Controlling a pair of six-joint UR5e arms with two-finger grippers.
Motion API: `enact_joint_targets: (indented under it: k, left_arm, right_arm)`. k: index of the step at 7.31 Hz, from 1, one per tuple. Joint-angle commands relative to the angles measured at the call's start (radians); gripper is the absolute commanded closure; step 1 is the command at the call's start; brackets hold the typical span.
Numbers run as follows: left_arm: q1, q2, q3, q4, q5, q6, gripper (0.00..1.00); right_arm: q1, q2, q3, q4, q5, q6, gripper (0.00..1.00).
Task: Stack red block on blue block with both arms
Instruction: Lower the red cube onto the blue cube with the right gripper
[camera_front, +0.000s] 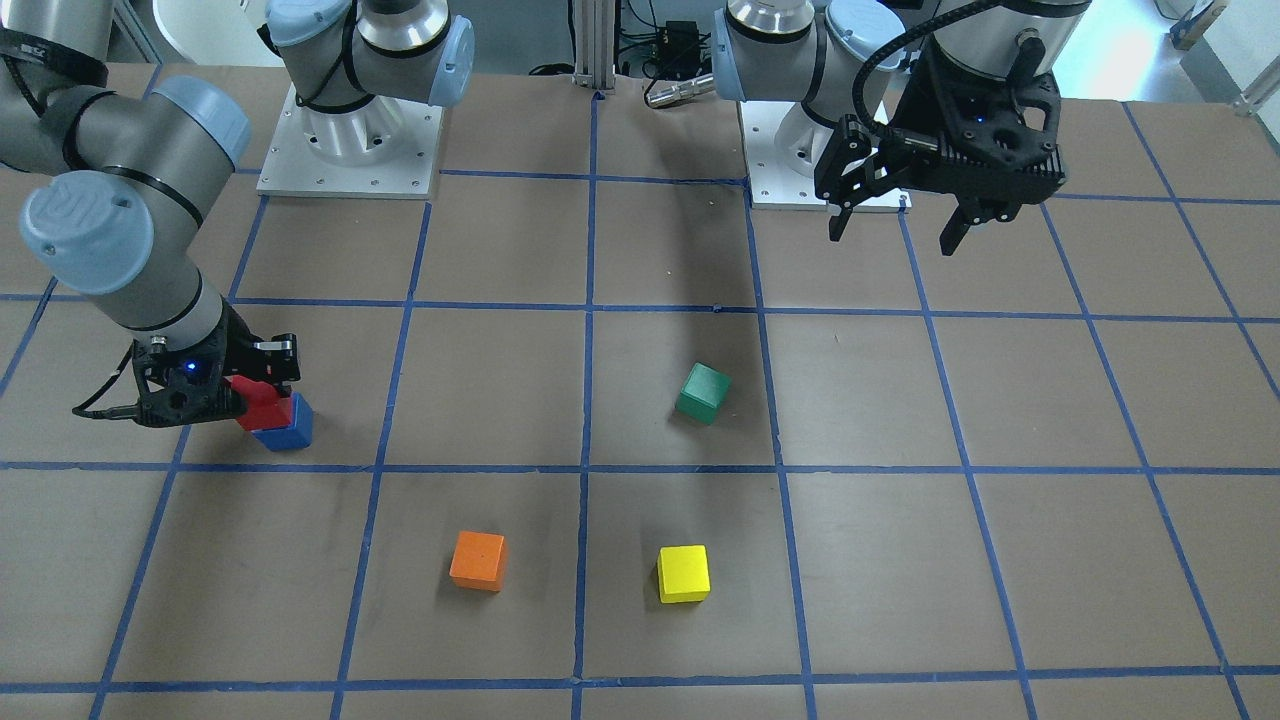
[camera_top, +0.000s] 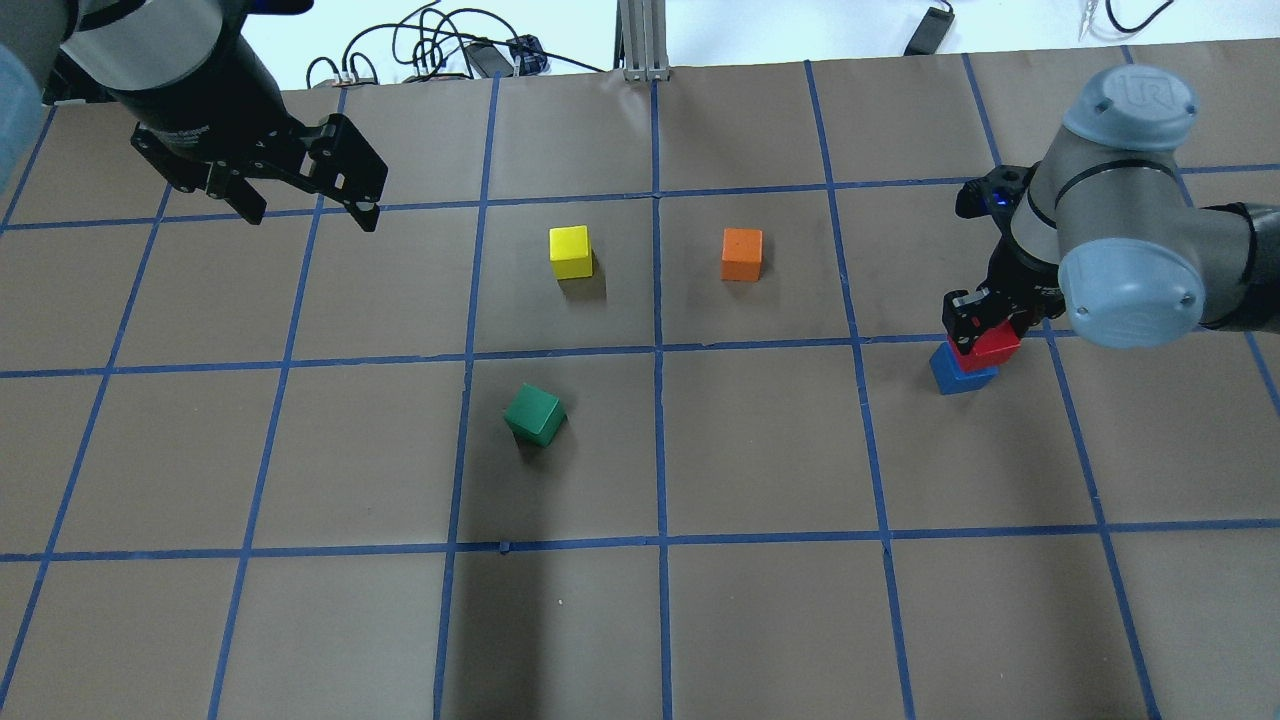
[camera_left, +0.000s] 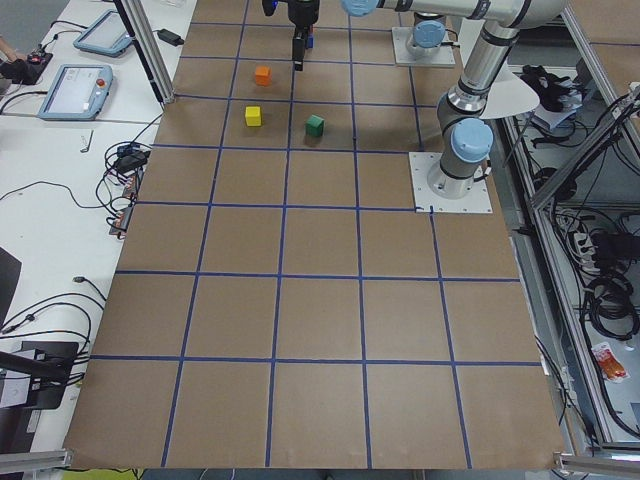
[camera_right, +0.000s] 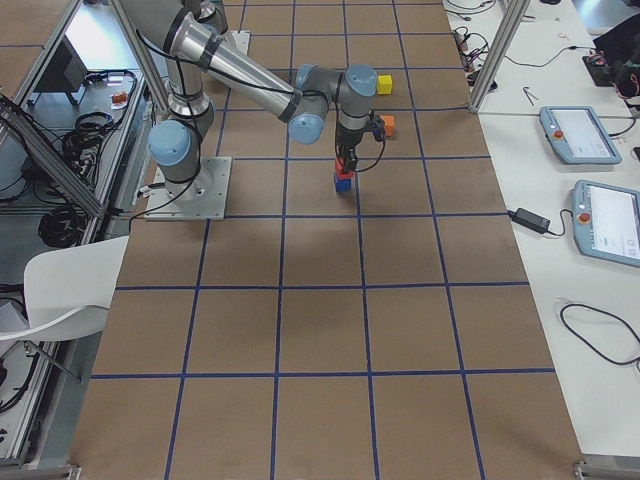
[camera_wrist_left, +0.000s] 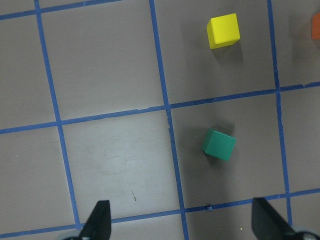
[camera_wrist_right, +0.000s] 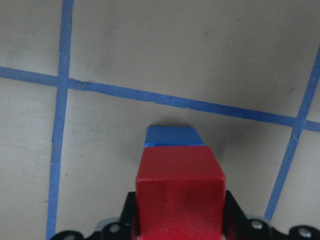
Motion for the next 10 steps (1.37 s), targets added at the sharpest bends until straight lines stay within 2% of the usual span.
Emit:
enact_joint_targets:
  k: [1,2,3,4,5,6,7,8,9,10]
  left_arm:
    - [0.0,-0.002,-0.003,0.0,0.003,0.0,0.0]
    - [0.003,-0.002,-0.001,0.0,0.002,0.001,0.0]
    - [0.001,0.001,-0.003,0.0,0.003,0.002,0.0]
    - [0.001,0.001,-0.001,0.0,0.005,0.002,0.0]
    - [0.001,0.0,-0.001,0.0,0.002,0.002,0.0]
    - [0.001,0.001,-0.001,0.0,0.003,0.002,0.0]
    - [0.001,-0.002,0.002,0.0,0.002,0.002,0.0]
    - [0.001,0.0,0.005,0.0,0.0,0.002,0.0]
    - [0.001,0.003,0.002,-0.002,0.002,0.002,0.0]
    - [0.001,0.0,0.002,0.0,0.0,0.002,0.0]
  right_arm:
    - [0.0,0.004,0.003,-0.006,-0.003,0.008,1.0]
    - [0.0,0.004,0.003,-0.006,-0.003,0.008,0.93]
    - [0.0,0.004,0.003,-0.006,-0.004,0.008,0.67]
    - [0.0,0.004,0.005,-0.006,-0.004,0.01,0.27]
    - [0.0,0.012,0.005,-0.006,-0.004,0.008,0.23]
    - [0.0,0.013,0.005,-0.006,-0.004,0.008,0.15]
    - [0.0,0.013,0.003,-0.006,-0.004,0.01,0.11]
    - [-0.002,0.009,-0.005,0.0,-0.004,0.008,0.03]
    - [-0.005,-0.018,-0.015,0.024,-0.011,0.008,0.0]
    - [0.0,-0.075,-0.043,0.117,-0.008,0.054,0.0]
